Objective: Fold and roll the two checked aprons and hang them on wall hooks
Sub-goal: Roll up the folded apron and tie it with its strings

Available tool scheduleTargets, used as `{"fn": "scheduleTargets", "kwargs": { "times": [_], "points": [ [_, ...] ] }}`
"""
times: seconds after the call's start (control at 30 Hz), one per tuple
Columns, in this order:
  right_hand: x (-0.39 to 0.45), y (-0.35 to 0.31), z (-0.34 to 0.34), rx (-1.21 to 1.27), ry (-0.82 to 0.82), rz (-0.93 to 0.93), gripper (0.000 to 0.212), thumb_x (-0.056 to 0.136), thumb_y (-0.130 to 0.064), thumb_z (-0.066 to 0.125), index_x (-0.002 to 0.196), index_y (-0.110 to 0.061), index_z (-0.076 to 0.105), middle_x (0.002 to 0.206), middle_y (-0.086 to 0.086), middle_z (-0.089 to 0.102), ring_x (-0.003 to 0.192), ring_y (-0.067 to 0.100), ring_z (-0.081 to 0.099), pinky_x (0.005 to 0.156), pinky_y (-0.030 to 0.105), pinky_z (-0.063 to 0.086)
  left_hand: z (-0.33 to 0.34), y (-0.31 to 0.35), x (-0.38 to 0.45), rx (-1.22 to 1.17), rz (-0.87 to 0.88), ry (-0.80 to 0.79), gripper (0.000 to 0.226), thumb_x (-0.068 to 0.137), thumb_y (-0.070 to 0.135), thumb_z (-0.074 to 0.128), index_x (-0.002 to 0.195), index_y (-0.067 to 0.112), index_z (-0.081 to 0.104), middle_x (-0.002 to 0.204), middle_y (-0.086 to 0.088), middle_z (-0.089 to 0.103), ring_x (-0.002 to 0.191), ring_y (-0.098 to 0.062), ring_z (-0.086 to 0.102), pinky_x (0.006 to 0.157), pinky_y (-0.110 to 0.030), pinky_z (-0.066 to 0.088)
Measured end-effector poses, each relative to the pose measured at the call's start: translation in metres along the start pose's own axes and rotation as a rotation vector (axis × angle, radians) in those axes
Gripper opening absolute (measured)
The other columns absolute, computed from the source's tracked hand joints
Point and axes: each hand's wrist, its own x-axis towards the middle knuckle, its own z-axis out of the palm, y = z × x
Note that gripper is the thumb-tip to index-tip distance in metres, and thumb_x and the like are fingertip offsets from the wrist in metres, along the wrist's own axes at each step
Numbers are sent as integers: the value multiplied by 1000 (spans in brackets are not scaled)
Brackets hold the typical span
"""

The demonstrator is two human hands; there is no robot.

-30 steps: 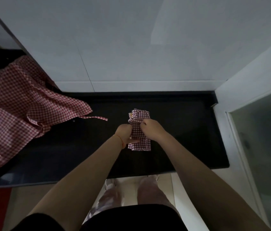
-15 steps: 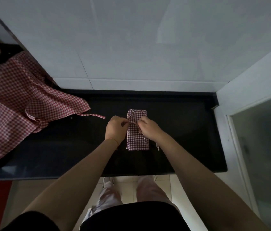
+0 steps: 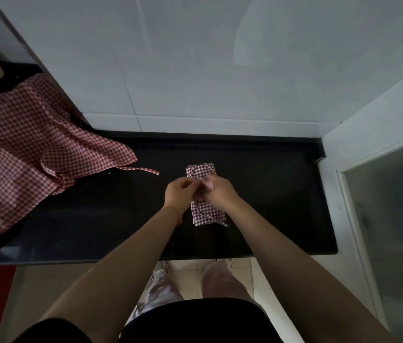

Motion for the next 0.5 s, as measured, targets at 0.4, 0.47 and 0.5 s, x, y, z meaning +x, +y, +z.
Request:
{"fn": "scheduleTargets", "kwargs": {
  "times": [0.4, 0.47, 0.5],
  "points": [
    [16, -25, 13, -344, -167, -7, 39, 95, -13, 55, 134, -15, 51, 130, 8, 55, 119, 27, 55, 101, 39, 46, -10, -10, -2, -443, -274, 22, 15, 95, 16, 60, 101, 9, 71, 107, -12, 71, 101, -22, 67, 88, -35, 57],
    [10, -21, 14, -322, -79, -80, 32, 96, -15, 53, 127, -16, 56, 123, 5, 59, 111, 24, 58, 96, 37, 49, -13, -11, 0, -442, -272, 9, 15, 96, 16, 58, 100, 9, 70, 107, -14, 72, 98, -22, 68, 87, -35, 57],
    [8, -18, 16, -315, -34, -110, 28, 96, -16, 53, 123, -17, 59, 120, 3, 59, 106, 21, 59, 93, 36, 50, -14, -12, 2, -449, -273, 6, 14, 96, 17, 58, 99, 10, 70, 107, -14, 72, 97, -23, 68, 88, -36, 56]
  ]
}}
